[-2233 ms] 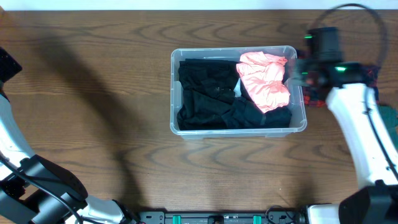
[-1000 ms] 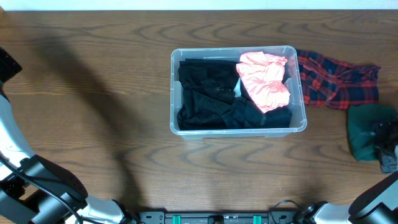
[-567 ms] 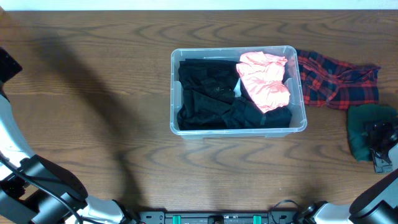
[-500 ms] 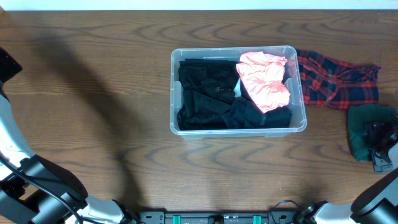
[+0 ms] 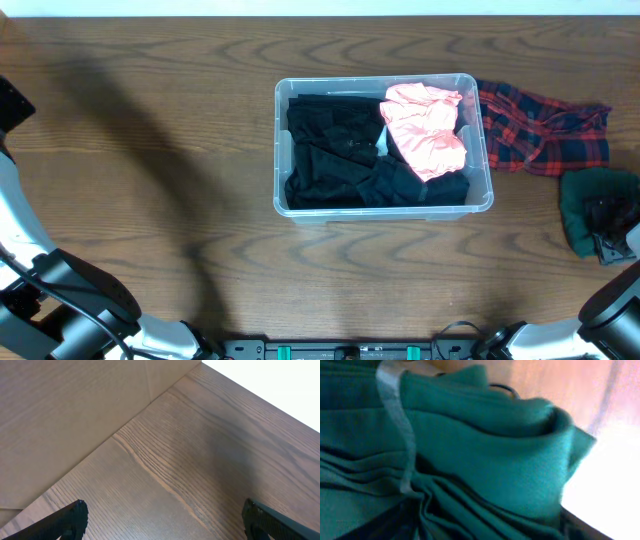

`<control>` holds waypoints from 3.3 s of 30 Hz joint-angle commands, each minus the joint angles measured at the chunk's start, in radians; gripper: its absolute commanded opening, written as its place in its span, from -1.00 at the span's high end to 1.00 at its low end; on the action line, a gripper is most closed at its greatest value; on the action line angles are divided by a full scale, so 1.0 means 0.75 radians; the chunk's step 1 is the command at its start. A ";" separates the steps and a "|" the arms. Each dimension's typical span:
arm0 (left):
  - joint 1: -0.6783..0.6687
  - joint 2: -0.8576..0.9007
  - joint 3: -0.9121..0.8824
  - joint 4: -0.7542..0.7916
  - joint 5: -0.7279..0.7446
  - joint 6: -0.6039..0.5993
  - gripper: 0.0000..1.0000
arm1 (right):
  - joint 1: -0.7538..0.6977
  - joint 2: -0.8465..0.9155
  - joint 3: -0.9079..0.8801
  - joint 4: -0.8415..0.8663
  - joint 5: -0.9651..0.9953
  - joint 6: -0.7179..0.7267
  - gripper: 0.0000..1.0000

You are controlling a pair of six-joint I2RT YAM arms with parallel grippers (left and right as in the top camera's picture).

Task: Pack container
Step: 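Lower the right gripper and grasp the dark green folded garment, then lift the green garment and carry it left into the bin, then lower the green garment onto the black clothes and press it down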

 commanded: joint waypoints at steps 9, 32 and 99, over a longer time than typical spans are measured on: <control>0.004 -0.004 0.010 0.000 -0.007 -0.016 -0.96 | -0.006 0.086 -0.053 -0.051 -0.075 -0.055 0.84; 0.004 -0.004 0.010 -0.001 -0.007 -0.016 -0.96 | 0.327 -0.714 0.273 -0.323 -0.614 -0.295 0.98; 0.004 -0.004 0.010 -0.001 -0.007 -0.016 -0.96 | 1.661 -0.030 0.326 0.231 -0.164 -0.852 -0.99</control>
